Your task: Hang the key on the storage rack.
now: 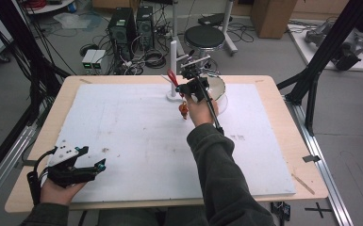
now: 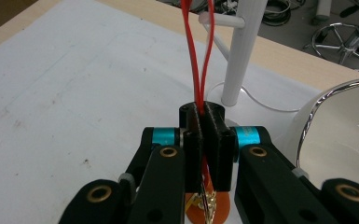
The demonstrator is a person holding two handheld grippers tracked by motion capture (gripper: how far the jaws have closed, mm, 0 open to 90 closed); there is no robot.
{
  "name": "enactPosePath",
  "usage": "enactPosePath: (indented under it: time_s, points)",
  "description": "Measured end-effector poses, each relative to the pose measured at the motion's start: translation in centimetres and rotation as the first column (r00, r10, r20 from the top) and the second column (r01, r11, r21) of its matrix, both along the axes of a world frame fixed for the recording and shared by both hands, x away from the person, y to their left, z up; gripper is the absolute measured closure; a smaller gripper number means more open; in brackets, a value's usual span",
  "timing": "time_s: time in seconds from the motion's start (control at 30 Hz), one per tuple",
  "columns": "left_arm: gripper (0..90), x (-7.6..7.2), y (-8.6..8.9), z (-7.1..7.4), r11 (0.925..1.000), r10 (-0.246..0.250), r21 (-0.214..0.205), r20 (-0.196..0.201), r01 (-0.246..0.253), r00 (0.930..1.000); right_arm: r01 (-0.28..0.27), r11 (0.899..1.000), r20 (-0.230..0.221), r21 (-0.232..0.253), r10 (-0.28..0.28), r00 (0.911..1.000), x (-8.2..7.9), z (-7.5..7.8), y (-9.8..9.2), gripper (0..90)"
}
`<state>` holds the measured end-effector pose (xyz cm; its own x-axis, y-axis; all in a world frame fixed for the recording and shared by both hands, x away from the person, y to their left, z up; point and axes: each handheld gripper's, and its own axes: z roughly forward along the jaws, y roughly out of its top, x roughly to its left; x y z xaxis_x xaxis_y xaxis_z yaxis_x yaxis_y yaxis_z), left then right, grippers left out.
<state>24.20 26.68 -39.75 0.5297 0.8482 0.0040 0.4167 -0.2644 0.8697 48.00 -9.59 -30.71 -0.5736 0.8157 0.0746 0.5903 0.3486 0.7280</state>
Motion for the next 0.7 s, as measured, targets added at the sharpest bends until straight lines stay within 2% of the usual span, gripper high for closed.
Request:
enactPosePath:
  time_s: [0.27, 0.43, 0.53, 0.7]
  points:
    - [22.0, 0.0, 0.2, 0.0, 1.0000, 0.004, -0.002, -0.003, -0.004, 1.0000, -0.007, 1.000, 0.013, -0.016, 0.007, 0.9999, 0.0, -0.3, 0.9, 86.4]
    - [22.0, 0.0, 0.2, 0.0, 1.0000, 0.002, -0.004, -0.001, -0.002, 1.0000, 0.006, 1.000, -0.010, -0.030, -0.007, 0.9999, 0.4, -0.8, 0.9, 86.4]
    - [22.0, 0.0, 0.2, 0.0, 1.0000, 0.001, 0.000, -0.003, -0.001, 1.0000, -0.001, 0.999, 0.003, -0.038, 0.001, 1.0000, 0.5, -0.9, 1.1, 86.4]
    - [22.0, 0.0, 0.2, 0.0, 1.0000, -0.001, 0.001, -0.003, 0.001, 1.0000, 0.011, 0.999, -0.022, -0.039, -0.012, 0.9997, 0.9, -1.3, 1.1, 86.4]
